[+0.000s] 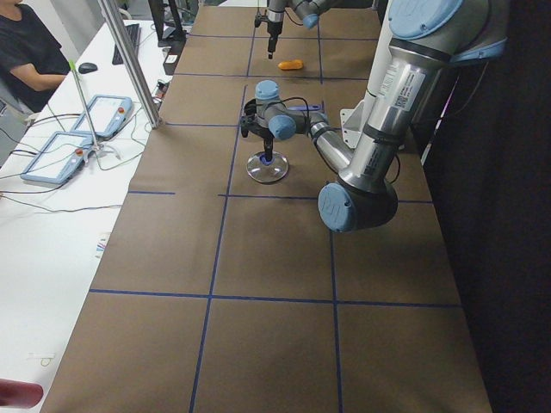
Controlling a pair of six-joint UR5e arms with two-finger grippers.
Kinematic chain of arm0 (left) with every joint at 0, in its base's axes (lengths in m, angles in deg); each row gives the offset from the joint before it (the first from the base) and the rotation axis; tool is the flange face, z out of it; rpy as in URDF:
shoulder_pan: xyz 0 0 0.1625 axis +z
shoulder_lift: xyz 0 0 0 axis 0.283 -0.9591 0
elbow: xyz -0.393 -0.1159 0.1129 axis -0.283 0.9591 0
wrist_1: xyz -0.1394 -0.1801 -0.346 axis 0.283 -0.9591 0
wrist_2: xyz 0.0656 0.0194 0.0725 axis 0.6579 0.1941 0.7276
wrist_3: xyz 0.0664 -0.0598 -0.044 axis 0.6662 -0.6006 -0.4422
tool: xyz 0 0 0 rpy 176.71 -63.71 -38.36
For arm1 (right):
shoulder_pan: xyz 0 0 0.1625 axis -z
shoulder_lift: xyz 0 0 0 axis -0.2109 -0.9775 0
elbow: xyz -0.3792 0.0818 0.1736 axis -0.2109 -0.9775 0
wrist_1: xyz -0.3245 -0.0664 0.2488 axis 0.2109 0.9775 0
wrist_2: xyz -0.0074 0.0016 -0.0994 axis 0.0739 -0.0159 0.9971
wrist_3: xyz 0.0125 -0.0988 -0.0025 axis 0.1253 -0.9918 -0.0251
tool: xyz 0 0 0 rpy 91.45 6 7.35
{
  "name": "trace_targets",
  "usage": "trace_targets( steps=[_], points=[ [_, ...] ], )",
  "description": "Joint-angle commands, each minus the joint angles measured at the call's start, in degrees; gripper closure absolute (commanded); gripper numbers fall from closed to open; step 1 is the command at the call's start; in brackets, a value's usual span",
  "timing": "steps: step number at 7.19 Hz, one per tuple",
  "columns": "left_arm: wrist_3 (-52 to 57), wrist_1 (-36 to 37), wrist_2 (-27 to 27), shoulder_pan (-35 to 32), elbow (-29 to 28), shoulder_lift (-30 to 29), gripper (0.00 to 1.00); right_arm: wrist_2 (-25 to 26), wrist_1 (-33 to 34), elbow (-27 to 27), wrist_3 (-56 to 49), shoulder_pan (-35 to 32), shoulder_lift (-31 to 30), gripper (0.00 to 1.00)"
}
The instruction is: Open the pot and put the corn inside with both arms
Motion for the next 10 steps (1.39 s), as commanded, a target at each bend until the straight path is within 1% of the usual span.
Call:
trace_targets(
  steps=[1,4,8,9,10],
  points=[
    [0.01,0.13,-2.39,-1.76,0.82,-0.06,0.0,0.61,0.0,-0.02,-0.03,2.22,-3.16,0.0],
    [0.01,0.13,-2.65,-2.82,1.18,-0.15,0.0,0.26,0.08,0.6,-0.65,4.6,-6.51,0.0],
    [0.71,0.04,-3.44,-3.96,1.18,-0.15,0.0,0.17,0.08,0.42,-0.65,7.24,-7.31,0.01],
    [0.63,0.12,-3.45,-4.23,1.79,-0.15,0.0,0.17,0.17,0.42,0.04,7.59,-7.4,0.2],
    [0.71,0.13,-3.45,-4.4,2.05,-0.06,0.0,0.17,0.17,0.42,0.05,7.59,-7.4,0.53]
  ],
)
